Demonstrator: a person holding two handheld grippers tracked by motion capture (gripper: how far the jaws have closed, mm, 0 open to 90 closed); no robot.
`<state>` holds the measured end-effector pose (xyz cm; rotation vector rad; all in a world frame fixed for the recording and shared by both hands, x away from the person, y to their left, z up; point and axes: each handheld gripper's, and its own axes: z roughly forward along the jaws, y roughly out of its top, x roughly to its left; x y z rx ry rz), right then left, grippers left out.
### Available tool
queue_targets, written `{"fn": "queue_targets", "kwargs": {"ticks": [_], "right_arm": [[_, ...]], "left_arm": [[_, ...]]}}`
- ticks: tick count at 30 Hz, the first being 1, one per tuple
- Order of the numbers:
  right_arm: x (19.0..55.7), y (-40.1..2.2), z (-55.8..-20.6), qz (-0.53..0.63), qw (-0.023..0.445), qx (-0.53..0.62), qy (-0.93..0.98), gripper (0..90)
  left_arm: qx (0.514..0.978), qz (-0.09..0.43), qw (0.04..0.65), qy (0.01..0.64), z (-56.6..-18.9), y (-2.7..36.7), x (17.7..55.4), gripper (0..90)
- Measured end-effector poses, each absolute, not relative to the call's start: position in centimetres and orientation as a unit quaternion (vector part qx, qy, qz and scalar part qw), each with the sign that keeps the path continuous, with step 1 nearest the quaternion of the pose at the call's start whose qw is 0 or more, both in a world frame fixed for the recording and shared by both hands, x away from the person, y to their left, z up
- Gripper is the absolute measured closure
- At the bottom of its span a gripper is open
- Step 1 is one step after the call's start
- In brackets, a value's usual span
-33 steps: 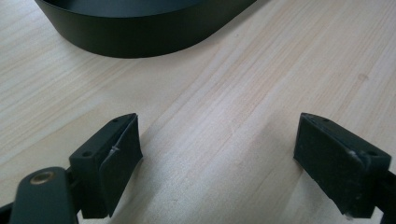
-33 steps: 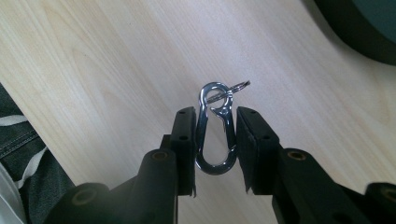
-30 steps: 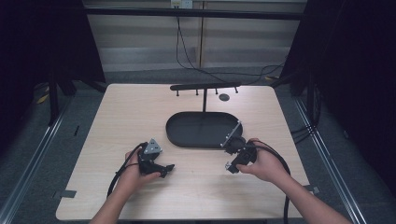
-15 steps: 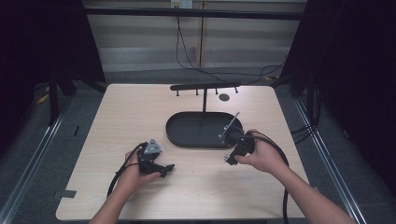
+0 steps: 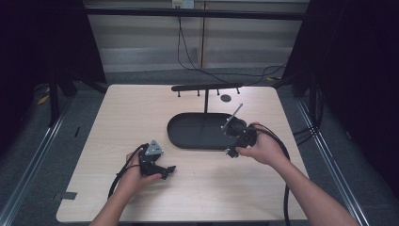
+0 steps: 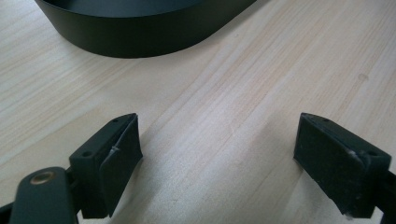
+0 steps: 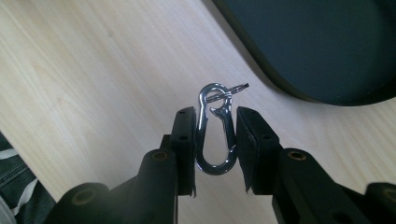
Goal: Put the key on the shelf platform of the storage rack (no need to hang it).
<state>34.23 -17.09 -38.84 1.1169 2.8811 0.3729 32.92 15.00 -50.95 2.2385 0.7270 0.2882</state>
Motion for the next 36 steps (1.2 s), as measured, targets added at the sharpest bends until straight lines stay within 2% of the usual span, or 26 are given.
{"fn": "queue_targets", "kwargs": {"ticks": [36], "right_arm": [[38.6, -16.6, -40.1, 0.131, 0.033, 0.406, 0.904, 69.7]], "left_arm": [[0.875, 0.113, 0.376, 0.284, -50.9, 15.0, 32.9, 14.4]]}}
